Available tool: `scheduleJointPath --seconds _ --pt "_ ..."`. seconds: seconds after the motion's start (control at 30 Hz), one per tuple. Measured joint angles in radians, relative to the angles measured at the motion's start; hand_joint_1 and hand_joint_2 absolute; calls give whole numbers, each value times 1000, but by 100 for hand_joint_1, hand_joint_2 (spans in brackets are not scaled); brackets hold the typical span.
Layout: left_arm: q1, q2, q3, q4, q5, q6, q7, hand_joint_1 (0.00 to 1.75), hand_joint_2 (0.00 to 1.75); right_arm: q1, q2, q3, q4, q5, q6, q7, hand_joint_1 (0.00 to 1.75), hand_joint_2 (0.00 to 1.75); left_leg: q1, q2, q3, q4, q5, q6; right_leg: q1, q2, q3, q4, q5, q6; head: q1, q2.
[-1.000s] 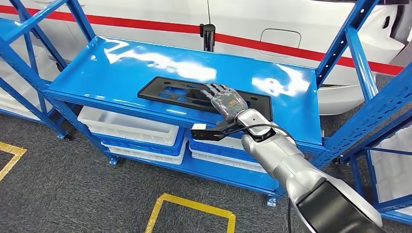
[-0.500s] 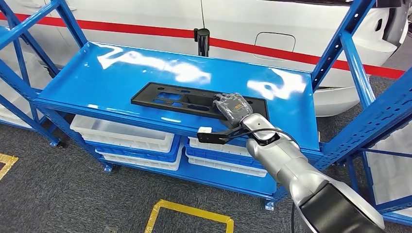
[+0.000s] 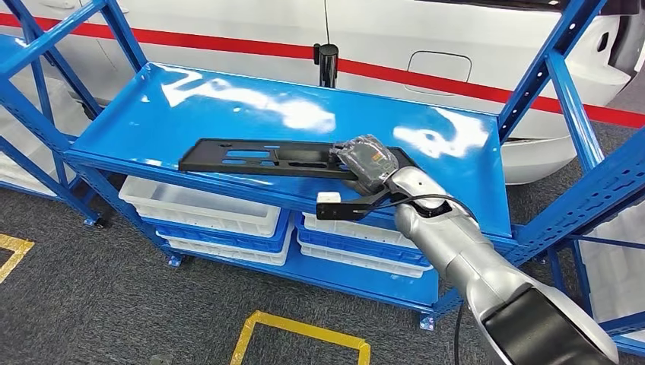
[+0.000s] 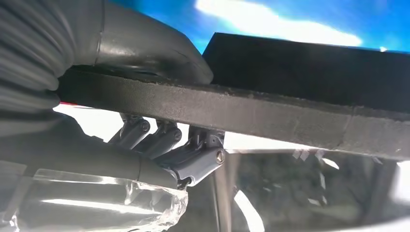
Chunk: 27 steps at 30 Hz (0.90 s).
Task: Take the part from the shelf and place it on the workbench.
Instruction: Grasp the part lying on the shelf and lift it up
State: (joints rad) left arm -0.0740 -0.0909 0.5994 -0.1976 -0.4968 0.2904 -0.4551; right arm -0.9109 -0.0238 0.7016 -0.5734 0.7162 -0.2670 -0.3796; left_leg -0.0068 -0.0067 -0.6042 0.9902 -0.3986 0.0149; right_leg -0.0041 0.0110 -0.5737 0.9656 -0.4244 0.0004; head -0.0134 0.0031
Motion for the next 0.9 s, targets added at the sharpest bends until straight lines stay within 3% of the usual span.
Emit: scheduleJointPath --seconds 0.23,0.57,0.63,0.7,0.77,0.83,0.9 --pt "0 0 -2 0 -42 -49 97 0 175 99 -73 -22 -270 -36 9 35 171 175 1 -2 0 0 0 1 -3 -2 0 0 -1 2 0 0" --pt "0 0 -7 0 -58 -60 99 0 175 143 -110 -23 -355 2 17 72 171 175 6 -2 0 0 0 1 -4 -2 0 0 -1 2 0 0" --pt "0 1 -8 0 -61 -60 94 0 175 143 -111 -23 -357 8 18 76 171 175 6 -2 -1 1 1 7 -11 -2 3 -7 4 10 -1 0" --pt "-1 2 -8 0 -65 -59 91 0 175 142 -113 -27 -356 14 16 82 171 175 10 0 10 -20 14 24 -13 -3 5 -12 6 19 0 0" --pt "-3 0 -8 0 -69 -59 89 0 175 138 -116 -33 -353 21 13 86 171 175 17 3 23 -48 31 38 -9 -4 -22 39 -24 15 3 0" --pt "-4 -2 -8 0 -69 -60 89 0 175 138 -119 -37 -347 31 6 87 171 175 18 4 20 -53 37 40 -13 -4 -88 178 -85 8 4 0" --pt "-5 -3 -8 0 -67 -62 88 0 175 144 -119 -38 -339 41 -2 87 171 175 21 3 14 -52 40 34 -22 -5 -138 286 -119 17 4 0"
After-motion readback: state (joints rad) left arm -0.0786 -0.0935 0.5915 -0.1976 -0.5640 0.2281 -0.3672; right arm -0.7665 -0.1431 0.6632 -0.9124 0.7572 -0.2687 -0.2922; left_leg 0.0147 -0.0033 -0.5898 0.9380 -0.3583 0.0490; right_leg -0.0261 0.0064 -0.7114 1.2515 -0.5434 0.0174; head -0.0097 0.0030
